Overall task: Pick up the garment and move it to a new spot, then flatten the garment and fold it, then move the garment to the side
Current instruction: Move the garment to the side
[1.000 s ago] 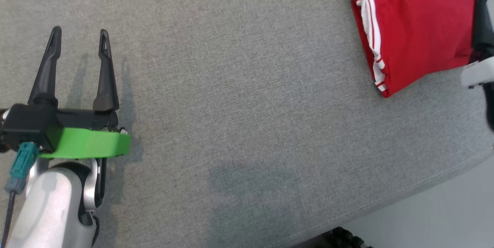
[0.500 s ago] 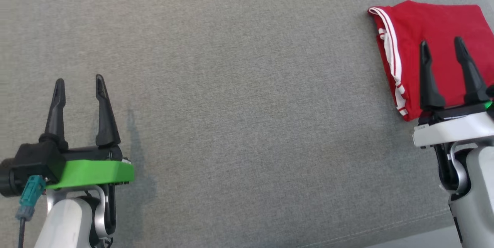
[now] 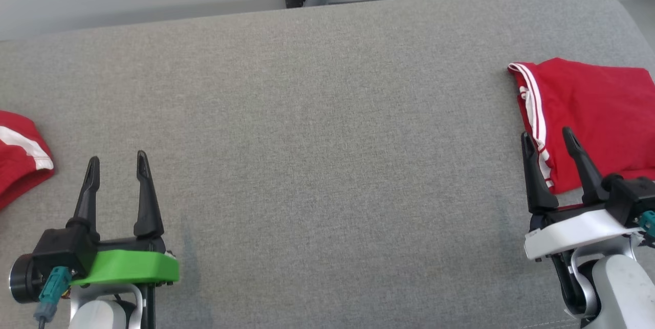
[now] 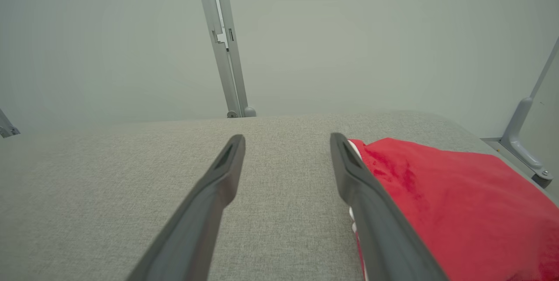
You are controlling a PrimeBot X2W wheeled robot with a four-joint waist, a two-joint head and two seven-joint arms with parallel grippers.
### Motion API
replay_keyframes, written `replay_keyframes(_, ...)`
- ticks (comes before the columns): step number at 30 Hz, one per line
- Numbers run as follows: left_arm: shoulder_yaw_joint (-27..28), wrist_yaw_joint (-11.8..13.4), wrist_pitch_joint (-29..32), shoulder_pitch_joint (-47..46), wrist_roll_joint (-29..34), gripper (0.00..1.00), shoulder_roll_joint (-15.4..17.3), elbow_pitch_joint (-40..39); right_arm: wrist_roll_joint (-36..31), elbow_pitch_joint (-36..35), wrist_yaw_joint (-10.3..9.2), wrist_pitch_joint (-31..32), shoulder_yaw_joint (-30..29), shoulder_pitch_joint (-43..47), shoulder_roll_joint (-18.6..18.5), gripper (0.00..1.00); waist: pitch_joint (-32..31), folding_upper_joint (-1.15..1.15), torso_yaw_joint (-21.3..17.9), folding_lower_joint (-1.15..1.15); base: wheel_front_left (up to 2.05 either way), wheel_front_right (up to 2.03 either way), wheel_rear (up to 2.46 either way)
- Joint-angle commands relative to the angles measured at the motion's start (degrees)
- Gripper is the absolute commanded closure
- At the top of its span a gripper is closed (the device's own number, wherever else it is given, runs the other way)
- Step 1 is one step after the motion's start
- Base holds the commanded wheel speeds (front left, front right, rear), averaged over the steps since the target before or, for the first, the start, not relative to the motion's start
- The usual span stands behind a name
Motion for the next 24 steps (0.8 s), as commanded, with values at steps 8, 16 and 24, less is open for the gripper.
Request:
replay_keyframes(8, 0.5, -1.6, -0.4, 5.0, 0.9, 0.0, 0.4, 1.5, -1.2, -1.1, -0.1, 1.9, -0.3, 6.2, 0.8, 0.0, -8.4, 0.0, 1.5, 0.0, 0.0, 0.0, 0.0)
replay_keyframes(16, 1.9, -4.4, -0.4, 7.9, 1.5, 0.0, -0.2, 2.6, -2.1, -3.5, -0.1, 4.2, -1.2, 11.2, 1.4, 0.0, -12.0, 0.0, 1.7, 0.0, 0.0, 0.0, 0.0)
replay_keyframes(24, 2.2, -6.4, -0.4, 9.4, 1.8, 0.0, -0.7, 4.1, -2.8, -5.3, -0.1, 5.6, -2.0, 13.8, 2.2, 0.0, -13.0, 0.0, 1.3, 0.0, 0.0, 0.0, 0.0)
